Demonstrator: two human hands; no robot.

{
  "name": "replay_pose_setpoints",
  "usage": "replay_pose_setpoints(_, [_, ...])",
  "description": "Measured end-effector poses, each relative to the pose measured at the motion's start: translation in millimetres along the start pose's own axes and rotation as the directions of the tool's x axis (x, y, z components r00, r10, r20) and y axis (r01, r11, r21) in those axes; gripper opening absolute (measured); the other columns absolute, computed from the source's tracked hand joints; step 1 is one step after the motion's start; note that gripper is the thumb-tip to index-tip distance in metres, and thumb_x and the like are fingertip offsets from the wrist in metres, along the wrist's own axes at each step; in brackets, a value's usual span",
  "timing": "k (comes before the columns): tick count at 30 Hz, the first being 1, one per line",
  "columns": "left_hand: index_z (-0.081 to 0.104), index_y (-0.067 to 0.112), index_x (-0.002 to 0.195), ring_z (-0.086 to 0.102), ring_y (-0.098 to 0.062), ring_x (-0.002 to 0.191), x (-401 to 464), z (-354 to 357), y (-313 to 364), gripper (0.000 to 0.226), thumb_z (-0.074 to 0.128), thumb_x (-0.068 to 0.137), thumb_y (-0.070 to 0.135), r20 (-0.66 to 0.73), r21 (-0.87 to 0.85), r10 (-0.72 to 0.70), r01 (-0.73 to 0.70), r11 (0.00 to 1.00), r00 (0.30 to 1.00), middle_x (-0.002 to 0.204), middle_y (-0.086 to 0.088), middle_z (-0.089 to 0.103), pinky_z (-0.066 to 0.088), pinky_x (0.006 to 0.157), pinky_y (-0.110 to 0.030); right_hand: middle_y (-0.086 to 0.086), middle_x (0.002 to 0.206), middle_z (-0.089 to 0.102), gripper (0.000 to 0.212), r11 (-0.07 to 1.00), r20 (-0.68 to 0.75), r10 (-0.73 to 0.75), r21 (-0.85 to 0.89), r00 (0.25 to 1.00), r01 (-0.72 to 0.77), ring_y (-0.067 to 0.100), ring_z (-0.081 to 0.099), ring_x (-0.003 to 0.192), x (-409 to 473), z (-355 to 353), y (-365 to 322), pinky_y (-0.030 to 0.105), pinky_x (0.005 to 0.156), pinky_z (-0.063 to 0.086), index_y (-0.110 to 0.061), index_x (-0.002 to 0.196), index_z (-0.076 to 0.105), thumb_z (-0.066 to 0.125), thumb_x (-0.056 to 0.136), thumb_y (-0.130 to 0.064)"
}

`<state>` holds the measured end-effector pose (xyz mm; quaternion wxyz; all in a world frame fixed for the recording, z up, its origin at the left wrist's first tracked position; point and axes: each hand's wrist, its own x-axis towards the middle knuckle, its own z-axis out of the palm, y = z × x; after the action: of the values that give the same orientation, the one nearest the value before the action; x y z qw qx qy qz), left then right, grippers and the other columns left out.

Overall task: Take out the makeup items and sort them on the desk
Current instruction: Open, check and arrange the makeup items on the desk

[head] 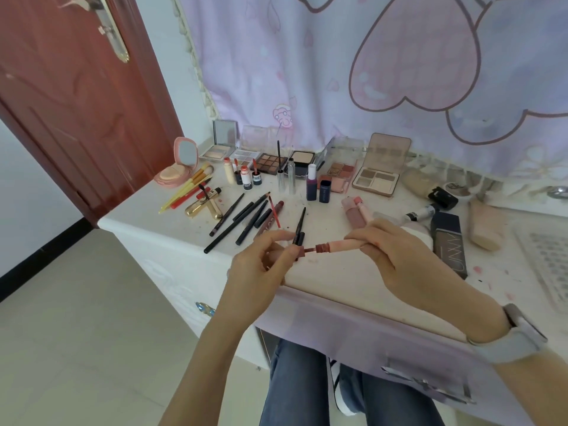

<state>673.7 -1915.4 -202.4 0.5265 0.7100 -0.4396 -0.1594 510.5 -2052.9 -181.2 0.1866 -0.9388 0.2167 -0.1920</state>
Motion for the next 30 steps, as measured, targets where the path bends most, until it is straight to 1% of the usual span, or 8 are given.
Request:
replay_pose_setpoints(5, [0.062, 0.028, 0.091, 0.052, -0.005, 0.065, 13, -6, 4, 0.012, 0.052, 0.092, 0.021, 0.237, 0.271, 0.121, -0.185, 0.945, 0.964, 0.068, 0.013, 0.058, 0.042, 0.058, -0.019, -0.013, 0.098, 0.043, 0.029, 0.973, 0.030, -0.061, -0.221, 0.998, 0.066, 0.006, 0.037, 0.091, 11, -9, 13, 0.021, 0.071, 0.034, -0.025, 0.117, 0.054, 0.036, 0.096, -0.017])
replay_pose_setpoints(8, [0.057, 0.030, 0.084, 0.055, 0.002, 0.064, 22, -22, -3, 0.015, 0.050, 0.093, 0.021, 0.201, 0.305, 0.117, -0.175, 0.936, 0.973, 0.065, 0.015, 0.059, 0.042, 0.060, -0.009, -0.004, 0.104, 0.053, 0.029, 0.962, -0.061, -0.005, -0.272, 0.998, -0.011, 0.018, 0.047, 0.102, 18, -21, 32, 0.023, 0.073, 0.036, -0.018, 0.115, 0.057, 0.044, 0.093, -0.006])
replay_pose_setpoints(11, [0.057, 0.027, 0.085, 0.059, -0.001, 0.062, 34, -37, -10, 0.017, 0.047, 0.095, 0.017, 0.043, 0.141, 0.058, -0.064, 0.988, 0.997, 0.066, 0.010, 0.066, 0.043, 0.061, -0.009, -0.008, 0.094, 0.056, 0.025, 0.977, -0.206, 0.206, -0.018, 0.957, -0.214, 0.017, 0.055, 0.092, 28, -31, 50, 0.025, 0.072, 0.038, -0.016, 0.115, 0.055, 0.039, 0.096, -0.014])
replay_pose_setpoints(14, [0.054, 0.019, 0.087, 0.063, -0.006, 0.073, 52, -30, -7, 0.013, 0.045, 0.096, 0.014, -0.036, -0.065, 0.007, -0.010, 0.998, 0.999, 0.063, 0.012, 0.067, 0.045, 0.062, -0.009, -0.012, 0.091, 0.064, 0.018, 0.891, -0.167, 0.344, 0.369, 0.924, -0.265, 0.009, 0.060, 0.090, 44, -26, 52, 0.029, 0.077, 0.047, -0.017, 0.111, 0.050, 0.043, 0.095, -0.019])
replay_pose_setpoints(20, [0.065, 0.011, 0.070, 0.047, 0.003, 0.049, 101, 10, 0, 0.022, 0.056, 0.090, 0.015, -0.081, -0.056, 0.014, -0.018, 0.998, 0.997, 0.054, 0.012, 0.058, 0.036, 0.053, -0.007, -0.016, 0.083, 0.057, 0.010, 0.816, -0.204, 0.425, 0.508, 0.882, -0.275, 0.001, 0.052, 0.077, 87, 2, 42, 0.012, 0.067, 0.037, -0.022, 0.097, 0.060, 0.060, 0.087, -0.022])
replay_pose_setpoints(23, [0.070, 0.010, 0.066, 0.047, 0.000, 0.054, 122, 24, -6, 0.019, 0.062, 0.083, 0.016, -0.067, 0.010, -0.041, 0.042, 0.999, 0.997, 0.064, 0.011, 0.064, 0.037, 0.058, -0.014, -0.009, 0.080, 0.063, 0.003, 0.843, -0.162, 0.382, 0.464, 0.910, -0.271, 0.005, 0.056, 0.075, 103, 14, 42, 0.012, 0.062, 0.037, -0.020, 0.086, 0.064, 0.061, 0.085, -0.020])
replay_pose_setpoints(26, [0.068, 0.025, 0.061, 0.057, -0.001, 0.066, 134, 33, -10, 0.018, 0.066, 0.076, 0.015, -0.049, 0.103, -0.045, 0.050, 0.993, 0.998, 0.070, 0.012, 0.066, 0.041, 0.061, -0.009, -0.011, 0.071, 0.062, 0.017, 0.915, -0.145, 0.317, 0.306, 0.937, -0.262, 0.005, 0.055, 0.069, 112, 22, 44, 0.008, 0.058, 0.037, -0.026, 0.068, 0.061, 0.061, 0.083, -0.019])
replay_pose_setpoints(30, [0.063, 0.033, 0.055, 0.056, 0.001, 0.064, 142, 41, -16, 0.026, 0.069, 0.075, 0.019, -0.029, 0.196, -0.032, 0.037, 0.980, 0.999, 0.056, 0.020, 0.058, 0.042, 0.060, -0.011, -0.002, 0.073, 0.060, 0.014, 0.969, -0.108, 0.247, 0.035, 0.963, -0.244, 0.020, 0.052, 0.079, 121, 34, 49, 0.030, 0.067, 0.039, -0.017, 0.070, 0.068, 0.062, 0.080, -0.024])
